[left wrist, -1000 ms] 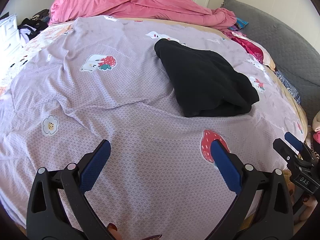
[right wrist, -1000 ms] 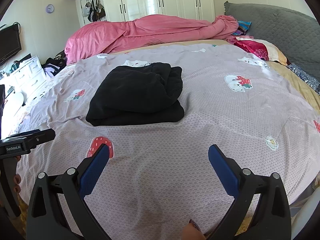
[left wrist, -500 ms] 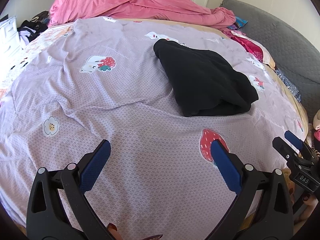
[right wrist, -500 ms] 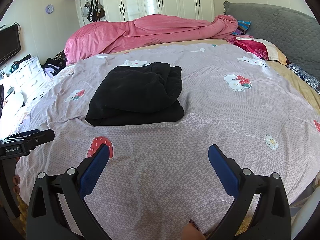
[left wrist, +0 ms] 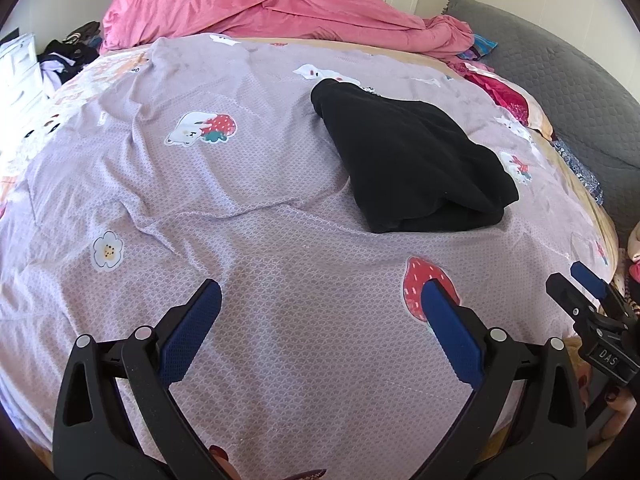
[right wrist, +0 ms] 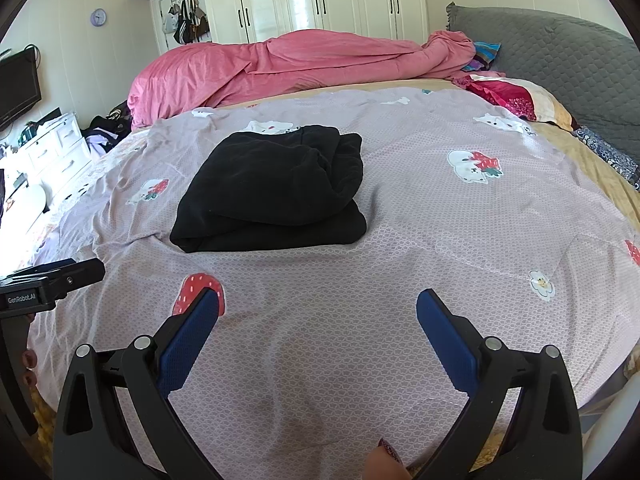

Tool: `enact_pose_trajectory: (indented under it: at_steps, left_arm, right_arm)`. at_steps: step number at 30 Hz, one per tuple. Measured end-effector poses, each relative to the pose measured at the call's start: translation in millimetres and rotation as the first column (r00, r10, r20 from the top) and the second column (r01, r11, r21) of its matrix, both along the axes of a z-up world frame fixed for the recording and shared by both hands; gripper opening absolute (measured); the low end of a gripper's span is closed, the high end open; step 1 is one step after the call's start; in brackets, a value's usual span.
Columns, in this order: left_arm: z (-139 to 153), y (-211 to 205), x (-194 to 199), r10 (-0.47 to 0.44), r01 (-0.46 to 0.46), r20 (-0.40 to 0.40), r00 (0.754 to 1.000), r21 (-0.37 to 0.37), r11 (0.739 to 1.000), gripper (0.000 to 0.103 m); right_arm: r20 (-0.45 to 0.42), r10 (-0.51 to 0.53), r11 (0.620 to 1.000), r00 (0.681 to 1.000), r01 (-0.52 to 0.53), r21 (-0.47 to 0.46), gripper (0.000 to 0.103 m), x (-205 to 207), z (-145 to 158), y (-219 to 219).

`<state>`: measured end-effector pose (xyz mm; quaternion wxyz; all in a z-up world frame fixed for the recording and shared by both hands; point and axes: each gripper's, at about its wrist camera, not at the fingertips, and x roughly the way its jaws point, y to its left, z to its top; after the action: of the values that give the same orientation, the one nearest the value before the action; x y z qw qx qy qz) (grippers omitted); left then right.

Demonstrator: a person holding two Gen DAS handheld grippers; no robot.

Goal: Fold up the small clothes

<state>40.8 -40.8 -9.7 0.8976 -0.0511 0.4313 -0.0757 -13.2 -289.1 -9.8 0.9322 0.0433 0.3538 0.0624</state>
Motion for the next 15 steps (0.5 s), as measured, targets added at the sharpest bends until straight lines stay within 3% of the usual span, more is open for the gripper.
enact_pose_trajectory:
  at_steps: [10,15]
  left_arm:
    - [-1.7,5.2,-2.9,-0.004,0.004,-0.003,1.0,-0.016,1.0,0.094]
    - [-1.2,20.2,-7.3,0.03,-0.03,0.008,1.0,0.027,0.999,0.094]
  right_arm:
    - [0.009,-0.037,0.999,0.999,0.037,-0.008,0.099,-2.6,3.3,-4.6]
    - [0.019,-0.175,0.984,0.984,0.175,0.025,0.099,-14.5,13.7,-35.3]
